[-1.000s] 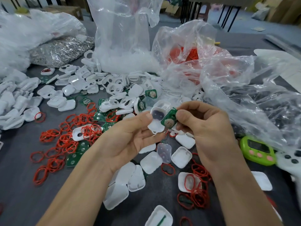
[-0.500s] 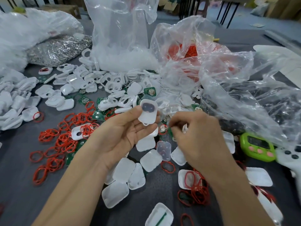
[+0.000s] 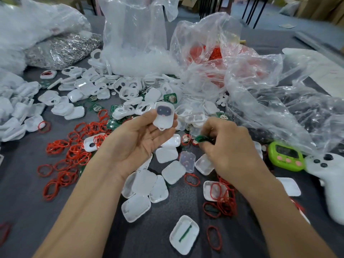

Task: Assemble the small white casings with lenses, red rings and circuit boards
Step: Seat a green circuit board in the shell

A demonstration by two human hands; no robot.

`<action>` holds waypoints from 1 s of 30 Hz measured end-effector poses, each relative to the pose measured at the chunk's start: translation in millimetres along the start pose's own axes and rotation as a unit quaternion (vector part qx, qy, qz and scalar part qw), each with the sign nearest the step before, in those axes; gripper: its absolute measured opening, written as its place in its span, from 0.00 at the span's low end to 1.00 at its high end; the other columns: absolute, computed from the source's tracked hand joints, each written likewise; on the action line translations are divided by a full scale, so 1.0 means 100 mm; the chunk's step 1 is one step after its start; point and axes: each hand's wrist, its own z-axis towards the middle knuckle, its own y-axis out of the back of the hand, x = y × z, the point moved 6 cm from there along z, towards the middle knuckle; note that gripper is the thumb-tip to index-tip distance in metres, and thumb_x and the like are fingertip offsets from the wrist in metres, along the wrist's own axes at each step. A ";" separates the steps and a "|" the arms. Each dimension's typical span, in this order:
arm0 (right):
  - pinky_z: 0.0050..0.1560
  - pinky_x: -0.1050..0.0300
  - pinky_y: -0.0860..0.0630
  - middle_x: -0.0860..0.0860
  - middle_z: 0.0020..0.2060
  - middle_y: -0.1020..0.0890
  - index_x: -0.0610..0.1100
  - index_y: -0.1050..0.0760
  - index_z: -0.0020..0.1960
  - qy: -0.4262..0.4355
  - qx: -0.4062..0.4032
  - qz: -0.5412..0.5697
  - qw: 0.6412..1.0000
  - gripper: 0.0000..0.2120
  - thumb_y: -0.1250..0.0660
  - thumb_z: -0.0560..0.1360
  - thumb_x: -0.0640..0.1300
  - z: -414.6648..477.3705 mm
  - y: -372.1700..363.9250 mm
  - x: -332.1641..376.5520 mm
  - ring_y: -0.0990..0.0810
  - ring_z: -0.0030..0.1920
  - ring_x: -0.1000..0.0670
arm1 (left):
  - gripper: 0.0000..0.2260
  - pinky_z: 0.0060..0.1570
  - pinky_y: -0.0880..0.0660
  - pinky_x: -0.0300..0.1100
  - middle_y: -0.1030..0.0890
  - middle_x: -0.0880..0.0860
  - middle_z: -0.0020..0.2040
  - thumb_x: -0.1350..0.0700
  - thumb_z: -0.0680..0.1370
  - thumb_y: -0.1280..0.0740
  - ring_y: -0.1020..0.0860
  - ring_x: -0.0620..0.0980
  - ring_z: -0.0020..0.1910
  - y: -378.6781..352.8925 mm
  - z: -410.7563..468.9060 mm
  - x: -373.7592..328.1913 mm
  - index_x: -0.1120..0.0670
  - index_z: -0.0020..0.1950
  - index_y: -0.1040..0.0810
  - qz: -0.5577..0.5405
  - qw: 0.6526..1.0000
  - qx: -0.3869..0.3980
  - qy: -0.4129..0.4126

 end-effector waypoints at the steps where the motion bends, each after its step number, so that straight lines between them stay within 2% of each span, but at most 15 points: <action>1: 0.42 0.57 0.25 0.57 0.36 0.17 0.55 0.21 0.41 0.008 0.008 -0.009 1.000 0.10 0.24 0.72 0.42 0.01 0.04 0.02 0.19 0.39 0.52 | 0.12 0.44 0.16 0.42 0.14 0.62 0.55 0.56 0.74 0.33 0.13 0.55 0.51 0.00 0.00 0.00 0.61 0.48 0.12 0.000 1.000 0.000 0.000; 3: 0.46 0.54 0.21 0.56 0.38 0.15 0.56 0.16 0.44 0.018 0.023 -0.022 0.999 0.05 0.24 0.72 0.45 0.03 0.09 0.06 0.18 0.42 0.50 | 0.12 0.44 0.16 0.42 0.14 0.61 0.54 0.56 0.74 0.33 0.13 0.55 0.51 0.00 0.00 -0.01 0.60 0.47 0.12 -0.001 1.000 0.001 0.000; 5: 0.48 0.51 0.21 0.52 0.43 0.14 0.59 0.15 0.50 0.026 0.042 -0.083 0.995 0.08 0.28 0.76 0.46 0.05 0.08 0.11 0.18 0.46 0.45 | 0.12 0.45 0.16 0.43 0.14 0.61 0.54 0.56 0.74 0.32 0.13 0.55 0.51 0.00 0.00 -0.01 0.60 0.46 0.11 0.000 1.000 0.000 0.000; 7: 0.45 0.52 0.26 0.49 0.46 0.15 0.57 0.17 0.54 0.063 0.042 -0.167 0.983 0.12 0.31 0.77 0.42 0.04 0.03 0.18 0.18 0.48 0.41 | 0.12 0.45 0.16 0.43 0.14 0.61 0.54 0.56 0.73 0.32 0.13 0.55 0.51 0.00 0.00 -0.01 0.60 0.46 0.11 0.002 1.000 0.000 -0.001; 9: 0.42 0.53 0.28 0.48 0.42 0.17 0.53 0.19 0.56 0.107 0.024 -0.198 0.974 0.14 0.30 0.75 0.38 0.00 -0.04 0.25 0.18 0.47 0.41 | 0.12 0.45 0.16 0.43 0.14 0.61 0.54 0.56 0.73 0.32 0.13 0.55 0.51 0.00 0.00 -0.01 0.60 0.46 0.11 0.004 1.000 0.001 -0.002; 12: 0.40 0.55 0.31 0.48 0.41 0.18 0.48 0.20 0.54 0.143 0.032 -0.212 0.966 0.11 0.31 0.74 0.36 -0.03 -0.14 0.30 0.19 0.44 0.43 | 0.12 0.45 0.16 0.43 0.14 0.62 0.54 0.56 0.73 0.32 0.13 0.55 0.51 0.00 0.01 0.00 0.60 0.47 0.12 0.004 1.000 0.001 -0.002; 16: 0.42 0.54 0.24 0.47 0.42 0.16 0.47 0.17 0.51 0.140 0.047 -0.202 0.968 0.10 0.31 0.74 0.35 0.00 -0.15 0.31 0.19 0.44 0.43 | 0.12 0.45 0.16 0.43 0.14 0.62 0.54 0.56 0.73 0.32 0.13 0.55 0.51 0.01 0.02 0.00 0.60 0.46 0.11 0.000 1.000 0.001 -0.005; 21: 0.39 0.58 0.32 0.48 0.42 0.17 0.47 0.17 0.50 0.138 0.054 -0.201 0.968 0.09 0.32 0.76 0.36 -0.03 -0.14 0.31 0.24 0.40 0.47 | 0.12 0.46 0.16 0.43 0.14 0.62 0.55 0.56 0.73 0.32 0.14 0.55 0.51 0.01 0.02 0.01 0.61 0.47 0.12 -0.003 1.000 0.004 0.000; 26: 0.44 0.52 0.20 0.45 0.42 0.16 0.47 0.15 0.51 0.113 0.073 -0.172 0.976 0.11 0.32 0.74 0.35 0.01 -0.13 0.28 0.19 0.44 0.42 | 0.12 0.46 0.16 0.43 0.14 0.62 0.55 0.56 0.73 0.32 0.14 0.55 0.51 0.01 0.02 0.03 0.61 0.48 0.12 -0.005 1.000 0.002 0.003; 30: 0.46 0.51 0.20 0.43 0.45 0.18 0.46 0.17 0.56 0.111 0.083 -0.204 0.969 0.13 0.34 0.75 0.36 0.05 -0.16 0.27 0.20 0.44 0.41 | 0.12 0.47 0.16 0.43 0.14 0.62 0.54 0.56 0.73 0.32 0.14 0.55 0.51 -0.01 0.01 0.04 0.61 0.48 0.12 -0.001 1.000 0.006 0.004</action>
